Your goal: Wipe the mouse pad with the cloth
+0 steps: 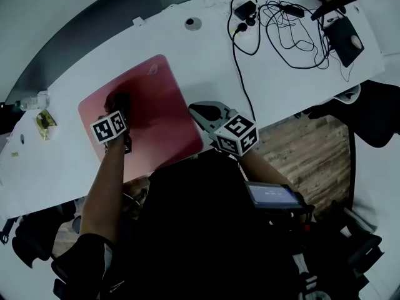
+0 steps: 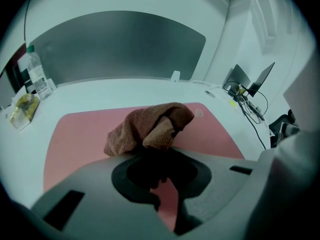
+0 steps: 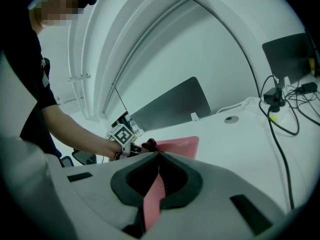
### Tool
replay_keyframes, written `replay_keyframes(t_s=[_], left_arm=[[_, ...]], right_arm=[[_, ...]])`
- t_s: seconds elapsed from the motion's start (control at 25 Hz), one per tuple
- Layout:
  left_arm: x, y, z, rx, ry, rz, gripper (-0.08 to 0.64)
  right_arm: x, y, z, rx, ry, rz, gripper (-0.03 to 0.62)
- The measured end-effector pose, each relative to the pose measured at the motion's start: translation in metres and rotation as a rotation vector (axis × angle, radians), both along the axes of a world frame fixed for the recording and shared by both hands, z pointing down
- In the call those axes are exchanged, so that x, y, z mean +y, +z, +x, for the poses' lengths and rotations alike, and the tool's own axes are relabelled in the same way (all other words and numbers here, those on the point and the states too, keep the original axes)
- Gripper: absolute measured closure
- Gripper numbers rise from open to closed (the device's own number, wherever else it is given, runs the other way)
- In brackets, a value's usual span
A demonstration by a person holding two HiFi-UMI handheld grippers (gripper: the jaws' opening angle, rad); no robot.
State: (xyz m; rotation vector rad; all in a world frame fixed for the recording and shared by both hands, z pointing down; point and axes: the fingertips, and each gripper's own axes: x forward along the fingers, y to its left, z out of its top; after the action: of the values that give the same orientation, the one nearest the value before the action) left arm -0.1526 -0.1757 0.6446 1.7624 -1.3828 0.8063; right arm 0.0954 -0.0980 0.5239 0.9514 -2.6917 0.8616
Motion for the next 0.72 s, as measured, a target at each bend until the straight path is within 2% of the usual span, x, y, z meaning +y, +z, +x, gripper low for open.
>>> replay_keyframes(t_s=[0.72], left_arm=[[-0.021, 0.001, 0.085, 0.037, 0.062, -0.020, 0.502]], right_arm=[[-0.014, 0.007, 0.035, -0.028, -0.023, -0.012, 0.566]])
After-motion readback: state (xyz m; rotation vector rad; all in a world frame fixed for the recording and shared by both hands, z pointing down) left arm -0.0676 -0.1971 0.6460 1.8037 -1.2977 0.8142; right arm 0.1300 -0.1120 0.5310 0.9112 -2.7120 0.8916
